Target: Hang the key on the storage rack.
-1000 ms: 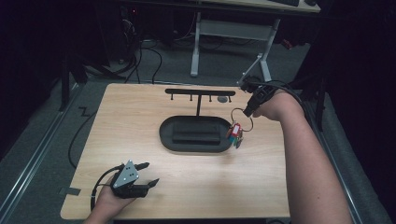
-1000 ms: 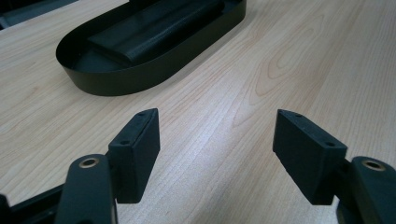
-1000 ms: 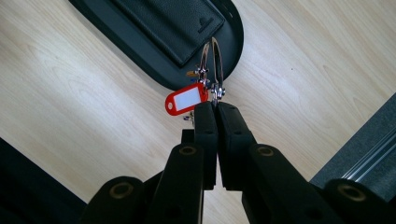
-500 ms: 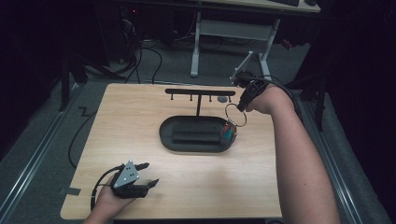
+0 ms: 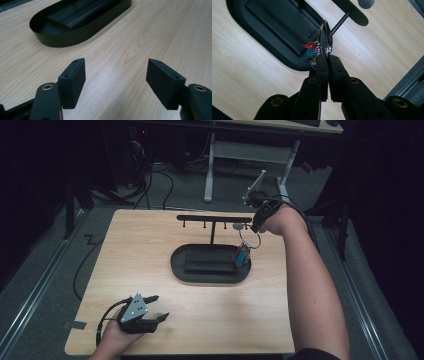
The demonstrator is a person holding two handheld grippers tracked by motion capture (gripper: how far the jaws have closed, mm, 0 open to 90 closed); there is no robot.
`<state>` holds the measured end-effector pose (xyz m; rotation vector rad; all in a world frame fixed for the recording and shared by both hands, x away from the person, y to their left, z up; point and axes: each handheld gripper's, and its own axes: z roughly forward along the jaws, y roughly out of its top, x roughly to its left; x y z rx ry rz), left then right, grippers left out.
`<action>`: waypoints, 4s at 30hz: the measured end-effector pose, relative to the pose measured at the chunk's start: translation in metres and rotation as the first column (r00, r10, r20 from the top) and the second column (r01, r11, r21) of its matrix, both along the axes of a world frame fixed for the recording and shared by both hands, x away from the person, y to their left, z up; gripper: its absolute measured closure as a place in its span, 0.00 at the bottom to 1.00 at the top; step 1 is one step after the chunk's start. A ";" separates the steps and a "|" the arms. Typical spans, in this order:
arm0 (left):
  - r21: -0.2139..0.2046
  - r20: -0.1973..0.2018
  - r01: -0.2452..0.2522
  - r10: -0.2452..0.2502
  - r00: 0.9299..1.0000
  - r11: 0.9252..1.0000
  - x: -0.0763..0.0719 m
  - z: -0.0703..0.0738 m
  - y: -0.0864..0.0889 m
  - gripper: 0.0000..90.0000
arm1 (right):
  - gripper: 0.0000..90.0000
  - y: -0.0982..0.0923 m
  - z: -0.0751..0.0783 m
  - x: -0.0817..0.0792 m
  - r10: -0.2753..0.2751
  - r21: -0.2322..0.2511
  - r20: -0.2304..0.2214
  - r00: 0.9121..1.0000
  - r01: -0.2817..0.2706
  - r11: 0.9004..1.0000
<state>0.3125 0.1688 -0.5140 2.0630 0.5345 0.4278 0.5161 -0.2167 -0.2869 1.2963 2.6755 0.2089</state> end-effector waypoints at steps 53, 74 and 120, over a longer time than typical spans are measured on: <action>0.052 -0.022 0.030 -0.029 0.999 0.998 0.002 -0.003 -0.013 0.35 | 0.36 -0.016 -0.029 -0.048 -0.102 0.122 0.229 0.968 0.075 0.990; 0.036 -0.048 0.034 -0.032 0.998 0.999 0.003 -0.005 -0.014 0.34 | 0.21 -0.048 -0.101 -0.097 -0.210 0.251 0.235 0.949 0.149 0.956; 0.006 -0.120 0.013 -0.012 0.993 1.000 0.005 -0.010 -0.019 0.35 | 0.17 -0.063 -0.232 -0.251 -0.336 0.523 0.526 0.781 0.014 0.852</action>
